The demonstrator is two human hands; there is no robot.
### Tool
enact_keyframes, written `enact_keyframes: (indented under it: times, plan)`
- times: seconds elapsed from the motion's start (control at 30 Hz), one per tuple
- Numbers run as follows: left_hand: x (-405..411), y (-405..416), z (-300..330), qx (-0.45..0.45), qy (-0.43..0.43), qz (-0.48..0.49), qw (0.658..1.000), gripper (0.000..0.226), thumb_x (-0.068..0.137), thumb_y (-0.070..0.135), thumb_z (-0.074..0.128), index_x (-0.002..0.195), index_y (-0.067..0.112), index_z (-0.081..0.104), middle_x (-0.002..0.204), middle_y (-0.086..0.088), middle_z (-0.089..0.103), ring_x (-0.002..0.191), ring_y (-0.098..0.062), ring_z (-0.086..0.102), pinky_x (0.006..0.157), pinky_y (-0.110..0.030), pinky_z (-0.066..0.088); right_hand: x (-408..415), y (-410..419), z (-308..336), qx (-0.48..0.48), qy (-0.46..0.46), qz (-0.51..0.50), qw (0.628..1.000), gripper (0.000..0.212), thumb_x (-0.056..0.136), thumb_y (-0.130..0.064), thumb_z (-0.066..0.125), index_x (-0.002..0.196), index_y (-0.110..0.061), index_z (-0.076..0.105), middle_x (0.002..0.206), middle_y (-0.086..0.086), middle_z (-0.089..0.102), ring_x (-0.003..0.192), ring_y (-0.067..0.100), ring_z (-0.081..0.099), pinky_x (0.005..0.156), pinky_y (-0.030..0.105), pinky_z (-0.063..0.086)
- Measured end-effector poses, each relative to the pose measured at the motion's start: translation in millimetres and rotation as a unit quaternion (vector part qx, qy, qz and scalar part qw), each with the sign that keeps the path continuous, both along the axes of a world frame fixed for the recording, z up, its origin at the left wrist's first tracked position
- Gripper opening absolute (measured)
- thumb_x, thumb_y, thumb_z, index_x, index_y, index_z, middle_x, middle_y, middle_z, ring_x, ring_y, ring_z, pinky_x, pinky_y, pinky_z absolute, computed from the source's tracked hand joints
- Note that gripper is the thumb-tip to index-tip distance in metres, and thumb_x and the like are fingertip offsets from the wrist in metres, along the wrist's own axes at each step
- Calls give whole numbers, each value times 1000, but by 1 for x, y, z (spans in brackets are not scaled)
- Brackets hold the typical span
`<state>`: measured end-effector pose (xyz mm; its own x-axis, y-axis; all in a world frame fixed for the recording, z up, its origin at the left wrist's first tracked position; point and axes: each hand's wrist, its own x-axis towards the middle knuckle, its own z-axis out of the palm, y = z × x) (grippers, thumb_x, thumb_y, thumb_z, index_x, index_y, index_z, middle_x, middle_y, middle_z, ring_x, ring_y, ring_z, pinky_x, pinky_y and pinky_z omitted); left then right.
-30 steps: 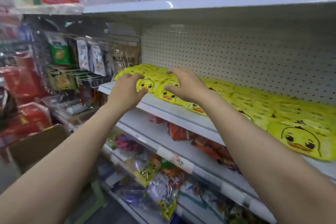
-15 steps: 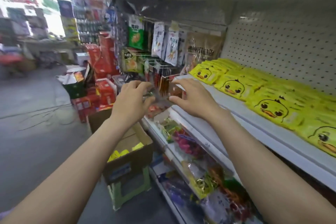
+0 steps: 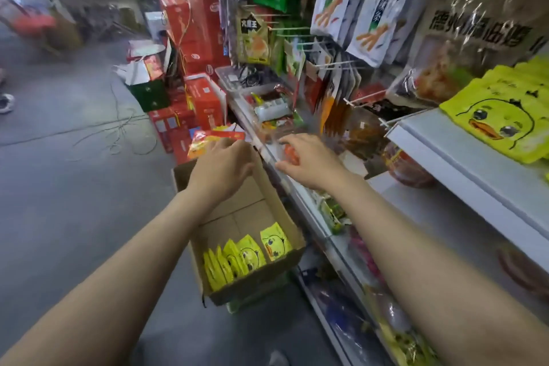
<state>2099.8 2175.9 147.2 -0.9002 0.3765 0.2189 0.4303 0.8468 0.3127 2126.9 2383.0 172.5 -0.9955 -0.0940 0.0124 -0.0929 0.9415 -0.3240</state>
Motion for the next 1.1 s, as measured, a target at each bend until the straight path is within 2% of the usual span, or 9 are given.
enact_keyframes:
  times: [0.17, 0.27, 0.4, 0.57, 0.73, 0.83, 0.9, 1.0, 1.1]
  plan:
    - [-72, -14, -82, -37, -117, -23, 992, 50, 85, 41, 63, 132, 28, 51, 129, -10, 54, 121, -33, 45, 98, -45, 43, -59, -10, -87, -34, -124, -36, 991, 58, 92, -44, 62, 141, -19, 45, 143, 9, 47, 134, 30, 39, 104, 38, 36]
    - [-107, -16, -139, -55, -195, -69, 977, 51, 86, 38, 64, 133, 24, 51, 128, -13, 55, 121, -34, 46, 101, -40, 39, -73, -14, -145, -40, -194, -81, 977, 57, 91, -46, 62, 140, -20, 46, 142, 9, 48, 133, 29, 41, 104, 39, 40]
    - [-141, -15, -215, -60, -317, -116, 939, 50, 86, 37, 66, 131, 20, 53, 120, -15, 60, 119, -33, 50, 97, -33, 37, -77, -24, -226, -73, -285, -148, 944, 60, 91, -46, 63, 141, -17, 47, 140, 11, 50, 130, 30, 47, 102, 38, 43]
    - [-152, -13, -301, -67, -443, -131, 884, 50, 83, 42, 70, 126, 21, 57, 120, -10, 65, 112, -29, 58, 93, -34, 45, -70, -39, -322, -134, -378, -240, 884, 65, 90, -46, 64, 143, -12, 45, 143, 15, 51, 130, 30, 49, 101, 35, 41]
    - [-153, -9, -376, -76, -509, -127, 848, 54, 80, 41, 73, 122, 11, 58, 112, -16, 63, 108, -32, 58, 90, -40, 47, -75, -37, -393, -176, -407, -323, 836, 83, 87, -52, 65, 152, -15, 29, 151, 17, 39, 138, 33, 38, 111, 40, 35]
    - [-154, -3, -408, -75, -529, -105, 839, 63, 80, 38, 74, 132, 12, 51, 119, -17, 59, 114, -32, 54, 93, -37, 44, -74, -35, -425, -197, -397, -379, 812, 93, 83, -56, 66, 154, -16, 21, 157, 13, 30, 144, 32, 29, 115, 47, 30]
    - [-153, 1, -423, -69, -543, -95, 831, 71, 80, 36, 75, 140, 13, 44, 127, -17, 55, 119, -31, 51, 94, -33, 40, -71, -37, -438, -209, -391, -405, 799, 97, 85, -51, 68, 156, -14, 14, 161, 11, 23, 147, 30, 22, 118, 45, 24]
    - [-152, 1, -439, -65, -563, -84, 820, 78, 77, 34, 78, 142, 13, 40, 134, -16, 52, 123, -30, 49, 93, -29, 38, -70, -39, -455, -208, -375, -428, 795, 102, 82, -45, 73, 157, -12, 11, 161, 11, 21, 148, 29, 20, 119, 40, 23]
    - [-152, -2, -449, -52, -578, -68, 812, 77, 73, 30, 82, 138, 12, 44, 128, -13, 59, 118, -28, 55, 87, -29, 41, -76, -41, -466, -183, -399, -420, 794, 106, 80, -45, 75, 157, -10, 11, 161, 14, 21, 148, 29, 21, 119, 39, 23]
